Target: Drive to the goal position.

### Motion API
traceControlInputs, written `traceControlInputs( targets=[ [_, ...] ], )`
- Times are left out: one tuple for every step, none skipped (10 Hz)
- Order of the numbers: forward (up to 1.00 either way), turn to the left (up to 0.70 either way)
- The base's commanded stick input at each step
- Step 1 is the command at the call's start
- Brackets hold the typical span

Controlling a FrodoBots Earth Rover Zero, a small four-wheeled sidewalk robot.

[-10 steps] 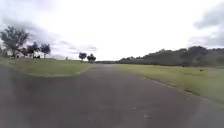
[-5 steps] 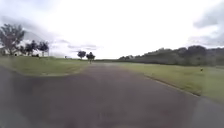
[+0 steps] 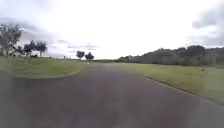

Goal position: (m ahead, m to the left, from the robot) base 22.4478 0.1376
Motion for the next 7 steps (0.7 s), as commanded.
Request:
traceControlInputs(
  targets=[
    [0.7, 0.02],
    [0.7, 0.02],
    [0.7, 0.02],
    [0.7, 0.02],
    [0.7, 0.02],
    [0.7, 0.02],
    [0.7, 0.0]
  ],
)
